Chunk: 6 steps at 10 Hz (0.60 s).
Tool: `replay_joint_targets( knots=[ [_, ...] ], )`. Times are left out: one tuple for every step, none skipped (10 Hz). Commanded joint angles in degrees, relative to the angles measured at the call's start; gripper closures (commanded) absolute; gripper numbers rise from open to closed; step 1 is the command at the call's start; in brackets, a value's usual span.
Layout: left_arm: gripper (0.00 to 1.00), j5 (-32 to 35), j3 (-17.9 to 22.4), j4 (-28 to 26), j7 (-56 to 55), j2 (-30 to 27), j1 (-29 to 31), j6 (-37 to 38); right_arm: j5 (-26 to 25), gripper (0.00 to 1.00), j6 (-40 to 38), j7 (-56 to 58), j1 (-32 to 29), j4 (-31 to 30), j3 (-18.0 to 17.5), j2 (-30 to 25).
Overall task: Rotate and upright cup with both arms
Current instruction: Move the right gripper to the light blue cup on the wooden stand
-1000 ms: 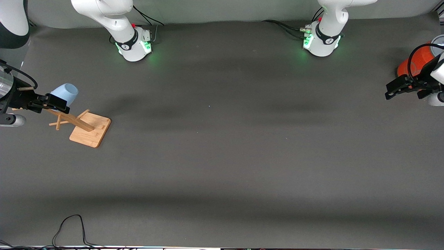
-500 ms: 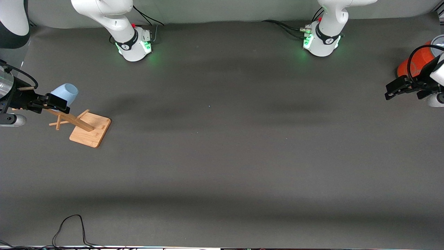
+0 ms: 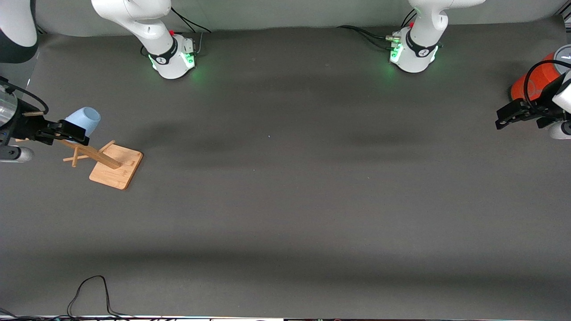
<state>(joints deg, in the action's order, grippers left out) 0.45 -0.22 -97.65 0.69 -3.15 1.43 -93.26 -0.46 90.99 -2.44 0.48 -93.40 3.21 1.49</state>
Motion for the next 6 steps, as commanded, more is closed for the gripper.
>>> replay_joint_targets(
  knots=[
    [0.00, 0.78, 0.13, 0.09, 0.71, -0.11, -0.02, -0.08, -2.60, 0.00, 0.76, 1.47, 0.48, -8.09, 3.19, -7.00],
    [0.00, 0.78, 0.13, 0.00, 0.71, -0.11, -0.02, -0.08, -2.79, 0.00, 1.20, 1.47, 0.48, -11.16, 4.42, -9.63],
    [0.00, 0.78, 0.13, 0.00, 0.71, -0.02, -0.02, -0.17, -2.79, 0.00, 1.99, 1.56, 0.57, -14.41, 5.91, -12.62],
    [0.00, 0.78, 0.13, 0.00, 0.71, -0.02, -0.02, -0.17, -2.88, 0.00, 3.21, 1.56, 0.57, -17.93, 7.06, -15.96],
    [0.00, 0.78, 0.13, 0.00, 0.71, -0.02, -0.02, -0.17, -2.88, 0.00, 3.66, 2.17, 0.57, -19.53, 8.11, -17.38],
    [0.00, 0.78, 0.13, 0.00, 0.71, -0.02, -0.02, -0.26, -2.88, 0.00, 3.32, 2.17, 0.57, -19.54, 9.00, -17.22]
  ],
)
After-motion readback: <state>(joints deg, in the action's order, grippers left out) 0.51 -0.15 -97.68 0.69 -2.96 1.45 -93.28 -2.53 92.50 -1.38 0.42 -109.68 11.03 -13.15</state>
